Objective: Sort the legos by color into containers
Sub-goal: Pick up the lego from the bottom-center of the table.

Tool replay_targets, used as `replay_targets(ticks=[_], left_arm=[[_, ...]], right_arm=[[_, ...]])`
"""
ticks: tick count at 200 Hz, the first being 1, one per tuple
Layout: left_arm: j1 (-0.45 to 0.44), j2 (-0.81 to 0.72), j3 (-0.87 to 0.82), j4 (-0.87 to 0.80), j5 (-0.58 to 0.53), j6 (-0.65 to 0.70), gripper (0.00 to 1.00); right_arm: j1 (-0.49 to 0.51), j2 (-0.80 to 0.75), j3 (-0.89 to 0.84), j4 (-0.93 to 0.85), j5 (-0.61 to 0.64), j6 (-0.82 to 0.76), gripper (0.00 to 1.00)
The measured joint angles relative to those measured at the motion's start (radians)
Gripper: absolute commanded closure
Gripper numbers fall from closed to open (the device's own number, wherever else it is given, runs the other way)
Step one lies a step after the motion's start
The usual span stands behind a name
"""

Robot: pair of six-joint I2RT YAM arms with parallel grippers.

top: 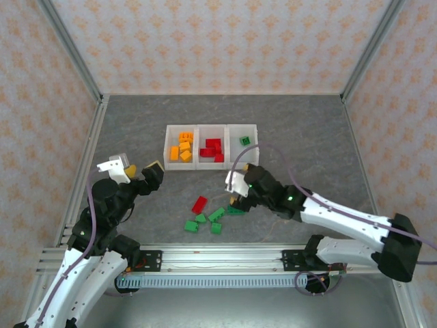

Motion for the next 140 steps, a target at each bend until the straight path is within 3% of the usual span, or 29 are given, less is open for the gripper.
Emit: replay_targets(ticks=[54,140], left_arm=[[0.026,0.045,0.000,0.005,0.021,0.001,0.00],[0.040,0.081,0.000,0.008,0.060,0.021,0.00]], right_arm=[[-0.003,0.191,-0.027,0.006,-0.082,-0.198,0.04],[-0.061,0.354,-0.008,0.048,-0.239,-0.285,0.14]])
